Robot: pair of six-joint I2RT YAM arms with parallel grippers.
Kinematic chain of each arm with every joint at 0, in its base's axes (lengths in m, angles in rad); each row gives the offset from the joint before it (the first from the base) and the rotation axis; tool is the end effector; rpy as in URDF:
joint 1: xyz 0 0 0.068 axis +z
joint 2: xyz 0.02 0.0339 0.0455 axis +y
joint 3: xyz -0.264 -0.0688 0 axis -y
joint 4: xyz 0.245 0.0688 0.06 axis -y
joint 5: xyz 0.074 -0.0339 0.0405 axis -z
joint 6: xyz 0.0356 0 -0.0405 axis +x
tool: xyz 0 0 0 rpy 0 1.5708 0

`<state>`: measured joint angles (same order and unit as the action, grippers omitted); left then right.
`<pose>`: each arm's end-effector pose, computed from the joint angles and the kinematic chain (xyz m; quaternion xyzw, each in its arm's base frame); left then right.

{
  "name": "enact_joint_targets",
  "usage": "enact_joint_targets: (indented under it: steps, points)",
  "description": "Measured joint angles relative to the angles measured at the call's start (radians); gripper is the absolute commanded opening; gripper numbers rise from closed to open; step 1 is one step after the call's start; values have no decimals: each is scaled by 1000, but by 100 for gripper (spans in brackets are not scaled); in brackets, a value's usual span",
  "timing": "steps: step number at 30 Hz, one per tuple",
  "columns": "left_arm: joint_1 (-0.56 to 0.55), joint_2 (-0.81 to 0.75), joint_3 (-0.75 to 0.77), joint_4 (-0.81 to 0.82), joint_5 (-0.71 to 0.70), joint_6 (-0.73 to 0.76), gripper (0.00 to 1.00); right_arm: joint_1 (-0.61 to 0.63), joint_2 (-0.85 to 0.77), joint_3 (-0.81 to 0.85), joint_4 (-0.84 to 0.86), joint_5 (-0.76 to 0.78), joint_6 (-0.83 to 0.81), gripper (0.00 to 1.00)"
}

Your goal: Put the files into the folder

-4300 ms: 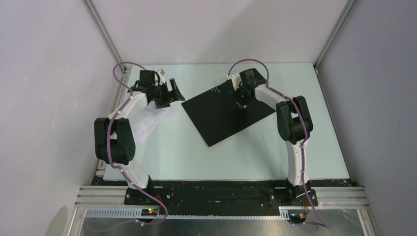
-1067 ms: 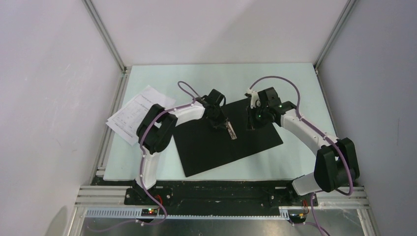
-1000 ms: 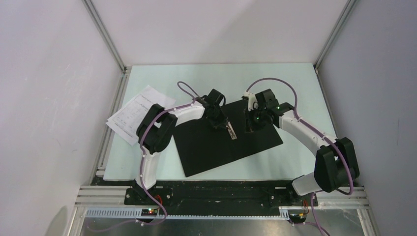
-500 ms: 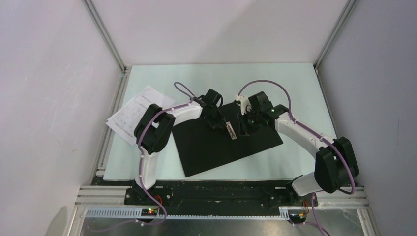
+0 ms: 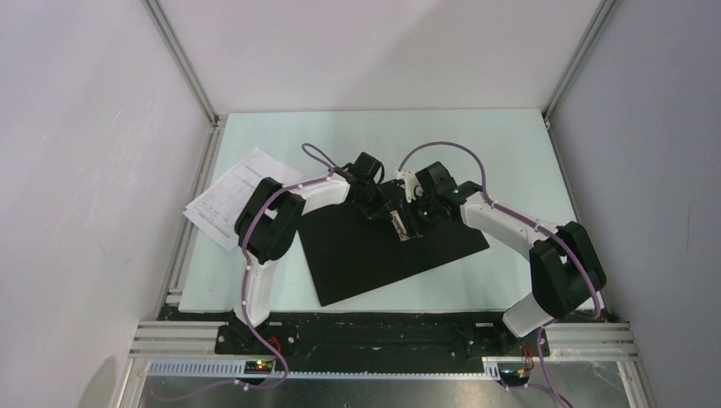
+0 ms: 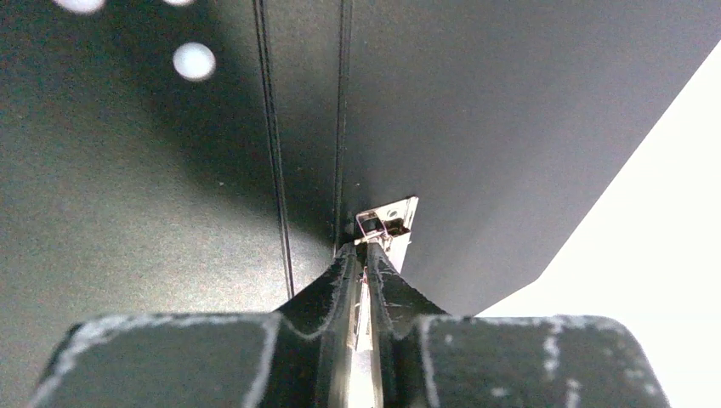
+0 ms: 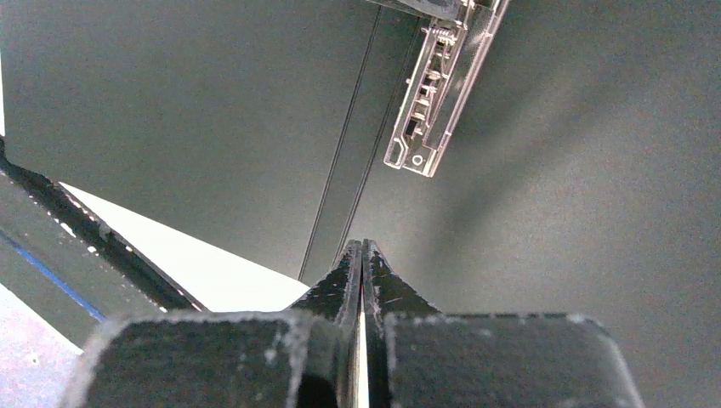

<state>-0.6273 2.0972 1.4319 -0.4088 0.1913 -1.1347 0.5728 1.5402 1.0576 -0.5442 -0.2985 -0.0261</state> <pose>0.3477 -0.2604 0.1419 -0.2195 0.9399 -0.2477 0.0843 0.2571 0.1783 0.2244 -0.3192 0.8984 0.2096 0.2171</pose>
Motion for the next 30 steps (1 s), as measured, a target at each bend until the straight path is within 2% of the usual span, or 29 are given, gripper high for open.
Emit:
enact_joint_targets:
  steps: [6,18,30]
  points:
    - [15,14,9,1,52,-18,3,43,42,47,5,39,-17,0]
    - [29,23,10,5,87,-45,3,108,205,149,46,117,-32,0]
    - [42,35,10,21,135,-63,4,146,237,159,58,232,-34,0]
